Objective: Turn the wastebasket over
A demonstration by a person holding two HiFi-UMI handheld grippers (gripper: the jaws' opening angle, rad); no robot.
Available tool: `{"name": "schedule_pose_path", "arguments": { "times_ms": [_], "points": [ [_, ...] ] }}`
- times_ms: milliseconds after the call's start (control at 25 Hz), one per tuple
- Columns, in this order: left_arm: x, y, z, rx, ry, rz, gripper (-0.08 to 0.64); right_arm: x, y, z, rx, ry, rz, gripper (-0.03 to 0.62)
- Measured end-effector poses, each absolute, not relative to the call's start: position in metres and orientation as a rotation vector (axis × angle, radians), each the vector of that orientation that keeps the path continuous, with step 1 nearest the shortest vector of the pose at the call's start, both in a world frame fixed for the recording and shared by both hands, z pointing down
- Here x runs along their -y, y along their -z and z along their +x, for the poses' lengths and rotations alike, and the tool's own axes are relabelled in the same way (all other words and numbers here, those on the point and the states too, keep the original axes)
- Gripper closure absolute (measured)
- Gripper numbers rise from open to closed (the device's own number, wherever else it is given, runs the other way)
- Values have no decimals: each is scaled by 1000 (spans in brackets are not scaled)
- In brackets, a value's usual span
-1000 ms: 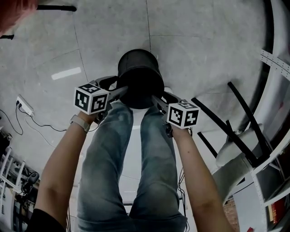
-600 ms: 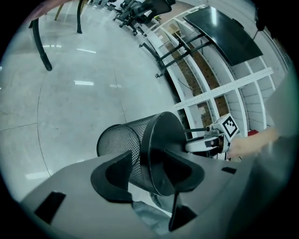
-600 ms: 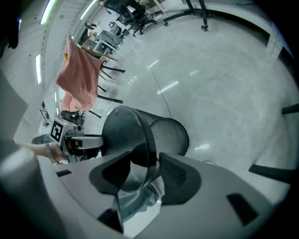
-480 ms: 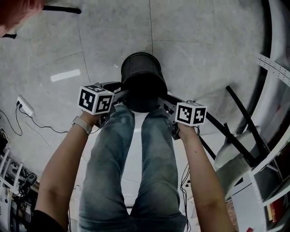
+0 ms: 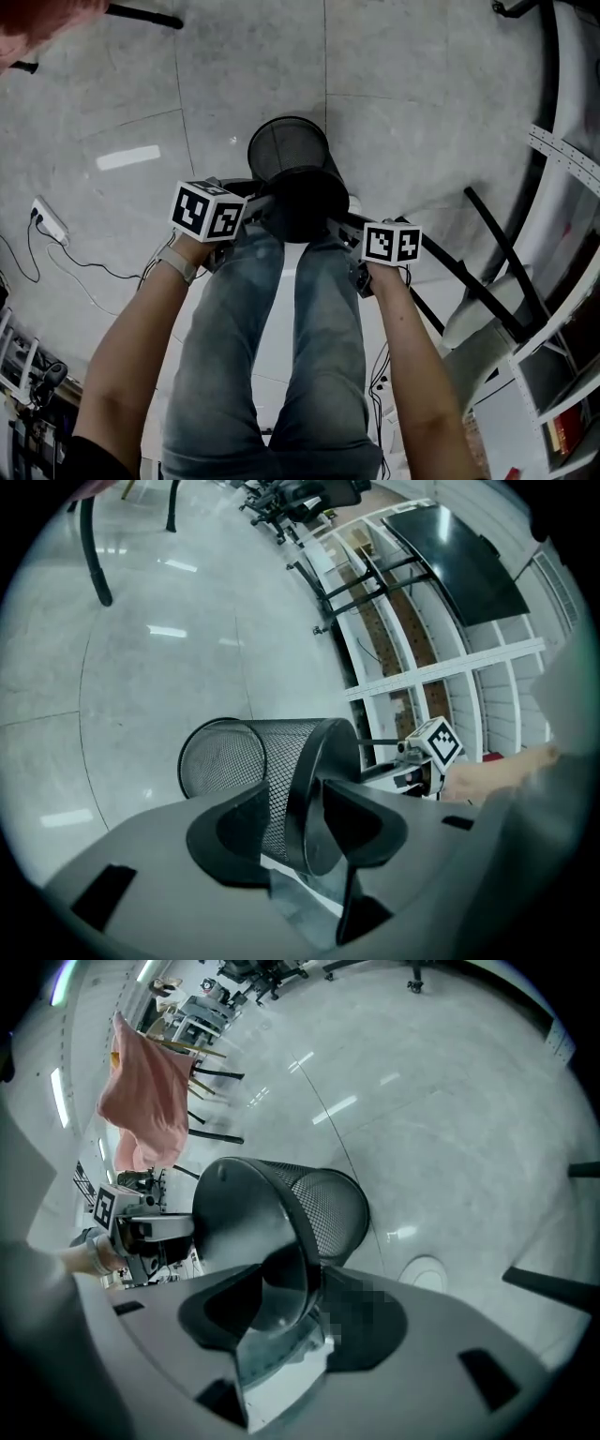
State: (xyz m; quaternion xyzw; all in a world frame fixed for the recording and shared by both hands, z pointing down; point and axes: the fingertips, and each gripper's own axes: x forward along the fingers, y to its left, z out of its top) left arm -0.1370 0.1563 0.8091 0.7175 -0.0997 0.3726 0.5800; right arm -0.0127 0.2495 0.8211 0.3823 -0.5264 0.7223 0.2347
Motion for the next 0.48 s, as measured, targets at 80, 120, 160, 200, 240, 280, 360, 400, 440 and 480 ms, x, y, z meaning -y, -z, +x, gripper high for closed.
{"name": "schedule_pose_path", "arguments": {
  "times_ms": [80, 120, 160, 200, 240, 280, 360, 400, 440, 480],
  "points": [
    [-154, -813, -139, 243, -865, 1692, 383, -244, -823, -13, 1451, -1972, 1102, 394],
    [-152, -814, -141, 248, -856, 1694, 383, -241, -824, -14, 1455, -1967, 1122, 394],
    [-150, -816, -143, 252, -848, 1695, 383, -237, -824, -14, 1459, -1961, 1135, 394],
    [-148, -818, -144, 255, -843, 1698, 383, -234, -825, -15, 1464, -1955, 1144, 394],
    [-147, -819, -146, 256, -842, 1702, 383, -232, -825, -16, 1470, -1947, 1150, 394],
    [-147, -820, -147, 256, -843, 1706, 383, -229, -825, -16, 1476, -1938, 1156, 394],
    [-147, -823, -151, 258, -844, 1707, 382, -227, -827, -17, 1485, -1912, 1165, 393],
    [-147, -824, -152, 257, -845, 1708, 380, -227, -827, -18, 1492, -1901, 1169, 393],
    [-148, -825, -153, 255, -844, 1713, 374, -227, -827, -20, 1501, -1894, 1176, 391],
    [-148, -825, -154, 250, -841, 1721, 368, -226, -827, -22, 1509, -1891, 1186, 388]
  ]
}}
